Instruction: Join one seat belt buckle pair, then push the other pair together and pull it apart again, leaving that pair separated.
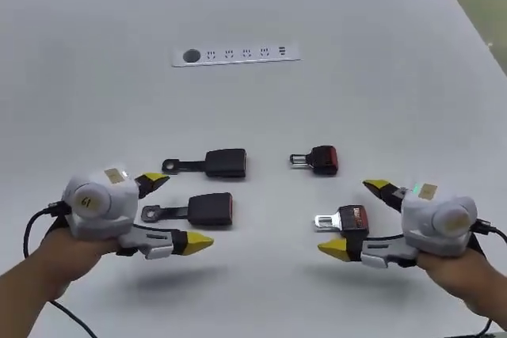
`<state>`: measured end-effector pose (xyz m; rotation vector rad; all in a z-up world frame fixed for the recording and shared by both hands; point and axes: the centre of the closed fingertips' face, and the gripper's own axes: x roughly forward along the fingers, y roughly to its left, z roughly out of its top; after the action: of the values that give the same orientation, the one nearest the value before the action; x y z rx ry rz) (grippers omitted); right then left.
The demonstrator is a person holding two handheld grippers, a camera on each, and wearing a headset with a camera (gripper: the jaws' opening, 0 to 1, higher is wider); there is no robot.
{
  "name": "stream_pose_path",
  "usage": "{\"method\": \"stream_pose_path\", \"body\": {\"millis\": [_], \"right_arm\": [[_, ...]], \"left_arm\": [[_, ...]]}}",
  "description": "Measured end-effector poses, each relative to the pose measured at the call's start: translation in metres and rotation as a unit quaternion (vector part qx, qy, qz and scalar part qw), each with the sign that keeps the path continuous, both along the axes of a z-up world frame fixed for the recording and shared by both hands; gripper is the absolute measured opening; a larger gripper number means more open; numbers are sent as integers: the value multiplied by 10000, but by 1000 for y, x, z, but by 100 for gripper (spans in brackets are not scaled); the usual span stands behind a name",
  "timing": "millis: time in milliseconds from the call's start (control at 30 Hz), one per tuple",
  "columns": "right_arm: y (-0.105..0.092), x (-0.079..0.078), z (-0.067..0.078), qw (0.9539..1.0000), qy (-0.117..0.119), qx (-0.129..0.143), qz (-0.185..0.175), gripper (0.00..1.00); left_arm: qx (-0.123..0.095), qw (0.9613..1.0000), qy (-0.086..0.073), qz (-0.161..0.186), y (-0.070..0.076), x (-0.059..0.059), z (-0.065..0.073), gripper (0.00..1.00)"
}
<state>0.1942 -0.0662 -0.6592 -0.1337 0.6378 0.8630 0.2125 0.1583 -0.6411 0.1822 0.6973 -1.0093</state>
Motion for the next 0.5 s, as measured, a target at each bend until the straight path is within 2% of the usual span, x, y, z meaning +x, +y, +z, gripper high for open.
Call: {"method": "stream_pose_path", "body": {"millis": [133, 200, 267, 400, 467, 500], "right_arm": [[0, 2, -4, 9996, 129, 6, 265, 90], [-1, 3, -5, 9992, 155, -1, 359, 89], [-1, 2, -7, 9985, 215, -11, 513, 88], [-1, -2, -11, 9962, 372, -65, 783, 86], [-1, -3, -10, 9952, 364, -119, 902, 85], [0, -5, -11, 9934, 430, -148, 1053, 84]], "left_arm": [[94, 9996, 22, -256, -4, 1, -5, 86], [174, 9989, 53, -441, -5, 0, -12, 85], [246, 9979, 14, -606, -6, 2, -16, 84], [409, 9938, 11, -1033, -9, 2, -24, 80], [508, 9915, 59, -1194, -11, 2, -28, 79], [539, 9908, 46, -1239, -12, 3, -30, 79]]}}
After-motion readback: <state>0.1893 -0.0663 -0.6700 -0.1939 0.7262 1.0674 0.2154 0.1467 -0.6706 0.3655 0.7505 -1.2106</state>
